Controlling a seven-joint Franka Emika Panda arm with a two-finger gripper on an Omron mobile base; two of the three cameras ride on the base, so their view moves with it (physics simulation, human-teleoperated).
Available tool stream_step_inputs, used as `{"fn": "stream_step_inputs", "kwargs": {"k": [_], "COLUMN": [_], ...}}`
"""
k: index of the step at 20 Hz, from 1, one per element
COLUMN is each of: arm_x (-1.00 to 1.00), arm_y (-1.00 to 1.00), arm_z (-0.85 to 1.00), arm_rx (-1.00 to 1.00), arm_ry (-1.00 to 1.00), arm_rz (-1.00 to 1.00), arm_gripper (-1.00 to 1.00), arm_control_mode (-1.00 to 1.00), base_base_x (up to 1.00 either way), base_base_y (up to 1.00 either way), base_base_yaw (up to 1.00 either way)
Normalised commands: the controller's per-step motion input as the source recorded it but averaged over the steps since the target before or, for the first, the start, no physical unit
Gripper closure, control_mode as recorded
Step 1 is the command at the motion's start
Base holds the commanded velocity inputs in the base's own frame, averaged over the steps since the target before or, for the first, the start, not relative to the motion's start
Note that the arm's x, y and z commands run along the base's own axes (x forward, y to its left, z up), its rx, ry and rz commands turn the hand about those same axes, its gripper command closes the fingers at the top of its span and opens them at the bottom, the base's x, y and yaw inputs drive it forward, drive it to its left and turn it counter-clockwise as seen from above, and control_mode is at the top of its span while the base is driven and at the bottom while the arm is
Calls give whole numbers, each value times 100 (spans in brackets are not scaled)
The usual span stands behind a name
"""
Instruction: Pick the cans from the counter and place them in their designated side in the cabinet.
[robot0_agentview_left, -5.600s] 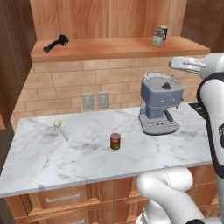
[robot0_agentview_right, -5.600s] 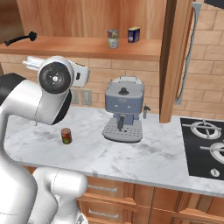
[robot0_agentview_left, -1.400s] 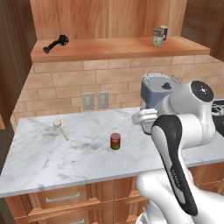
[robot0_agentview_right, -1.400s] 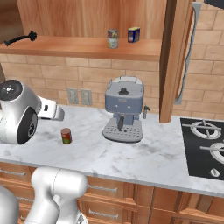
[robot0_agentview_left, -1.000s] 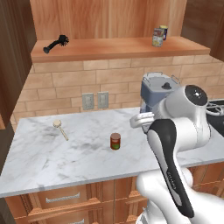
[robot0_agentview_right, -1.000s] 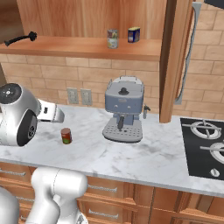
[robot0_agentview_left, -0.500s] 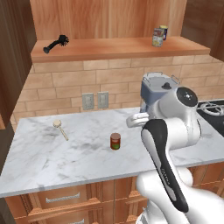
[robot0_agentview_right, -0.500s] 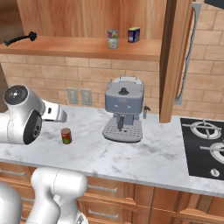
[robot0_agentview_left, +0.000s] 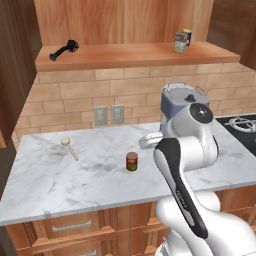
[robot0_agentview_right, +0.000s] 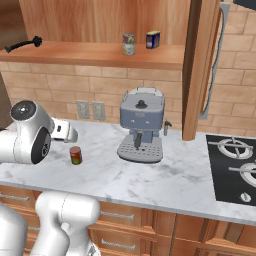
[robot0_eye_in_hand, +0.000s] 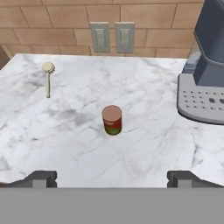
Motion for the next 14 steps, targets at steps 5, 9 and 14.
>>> {"fn": "stream_step_inputs", "kwargs": {"k": [5, 9, 14], "arm_x": [16, 19, 17], "arm_y": [3, 4, 6], "arm_z": [-22, -15, -15], "arm_rx": [0, 0, 0], "arm_ry": [1, 0, 0], "arm_rz": [0, 0, 0], "arm_gripper": [-100, -100, -100], "arm_control_mode": [-100, -100, -100], "base_base_x": [0, 0, 0], "base_base_y": [0, 0, 0], "base_base_yaw": [0, 0, 0]}}
